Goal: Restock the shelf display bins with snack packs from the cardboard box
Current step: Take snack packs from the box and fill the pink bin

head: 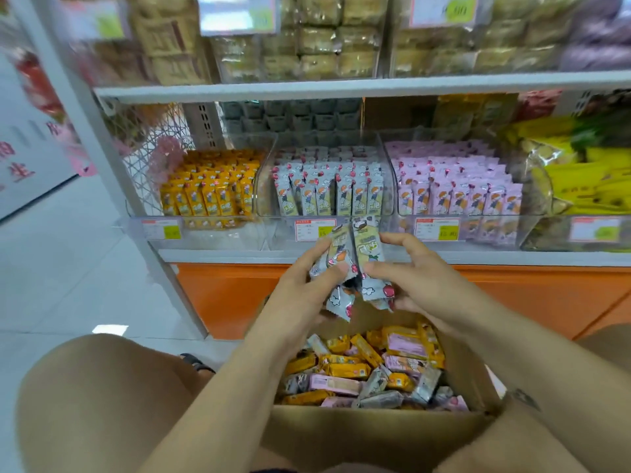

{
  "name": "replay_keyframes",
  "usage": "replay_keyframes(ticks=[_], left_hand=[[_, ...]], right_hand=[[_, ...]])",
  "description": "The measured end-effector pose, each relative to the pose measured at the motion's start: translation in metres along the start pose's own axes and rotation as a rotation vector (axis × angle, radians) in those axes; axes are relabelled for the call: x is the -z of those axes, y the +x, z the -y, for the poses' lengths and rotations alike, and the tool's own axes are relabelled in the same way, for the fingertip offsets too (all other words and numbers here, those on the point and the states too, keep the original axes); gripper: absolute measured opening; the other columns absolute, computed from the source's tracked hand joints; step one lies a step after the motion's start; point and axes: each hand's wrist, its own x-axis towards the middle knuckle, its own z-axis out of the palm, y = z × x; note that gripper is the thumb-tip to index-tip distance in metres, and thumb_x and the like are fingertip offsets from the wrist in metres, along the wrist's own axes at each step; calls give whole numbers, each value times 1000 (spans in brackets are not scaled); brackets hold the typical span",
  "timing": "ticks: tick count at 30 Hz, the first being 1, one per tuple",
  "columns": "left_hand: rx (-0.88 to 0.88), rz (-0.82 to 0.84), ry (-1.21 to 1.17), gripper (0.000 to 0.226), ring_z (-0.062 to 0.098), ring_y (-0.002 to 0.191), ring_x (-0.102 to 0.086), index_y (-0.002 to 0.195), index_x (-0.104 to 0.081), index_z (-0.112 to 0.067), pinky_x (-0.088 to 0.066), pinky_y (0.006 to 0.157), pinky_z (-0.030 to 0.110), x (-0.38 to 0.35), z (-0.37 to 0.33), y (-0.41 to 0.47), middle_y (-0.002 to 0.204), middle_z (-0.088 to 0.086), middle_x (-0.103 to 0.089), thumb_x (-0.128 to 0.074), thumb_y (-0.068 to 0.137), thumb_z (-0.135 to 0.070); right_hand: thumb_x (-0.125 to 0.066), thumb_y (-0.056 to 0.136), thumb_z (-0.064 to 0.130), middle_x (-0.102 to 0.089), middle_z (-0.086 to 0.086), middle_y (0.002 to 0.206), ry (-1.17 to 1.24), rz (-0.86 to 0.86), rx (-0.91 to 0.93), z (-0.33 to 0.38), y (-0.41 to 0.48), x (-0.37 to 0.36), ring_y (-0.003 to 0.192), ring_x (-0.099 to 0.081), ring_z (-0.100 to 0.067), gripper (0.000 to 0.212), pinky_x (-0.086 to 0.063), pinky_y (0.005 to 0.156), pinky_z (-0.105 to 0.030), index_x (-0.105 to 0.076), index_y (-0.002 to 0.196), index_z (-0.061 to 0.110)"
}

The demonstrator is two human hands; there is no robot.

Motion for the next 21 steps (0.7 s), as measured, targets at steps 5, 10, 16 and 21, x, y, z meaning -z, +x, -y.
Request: replay_keyframes(ticks=[5,10,16,21], left_hand=[[-207,-34,120,48,13,127,-50,120,-46,-65,-44,102,50,2,-26,9,144,-15,-45,-68,79,-52],[-360,-84,201,49,6,130,-44,134,-40,-53,-40,108,38,10,-44,53,148,-20,-37,-60,91,-40],[-404,-63,246,51,3,127,-48,138,-39,-46,-44,105,30,27,-52,131,145,-15,-43,-59,94,-32],[-414,-136,277,48,5,134,-38,134,-40,-49,-36,111,40,35,-63,194,145,-19,-40,-60,92,-36]], right_hand=[[-66,87,28,-66,14,88,-40,-46,201,29,4,0,82,-69,-3,40,-53,76,-27,-44,115,44],[-61,91,22,-67,8,108,-71,-98,337,46,47,-4,92,-65,-3,44,-51,66,-11,-39,123,42],[-59,93,18,-58,18,114,-43,-183,401,45,131,-6,102,-57,6,47,-50,83,-20,-36,115,53],[-56,94,16,-55,21,117,-18,-224,427,54,193,0,103,-53,14,49,-45,74,-6,-36,134,38]])
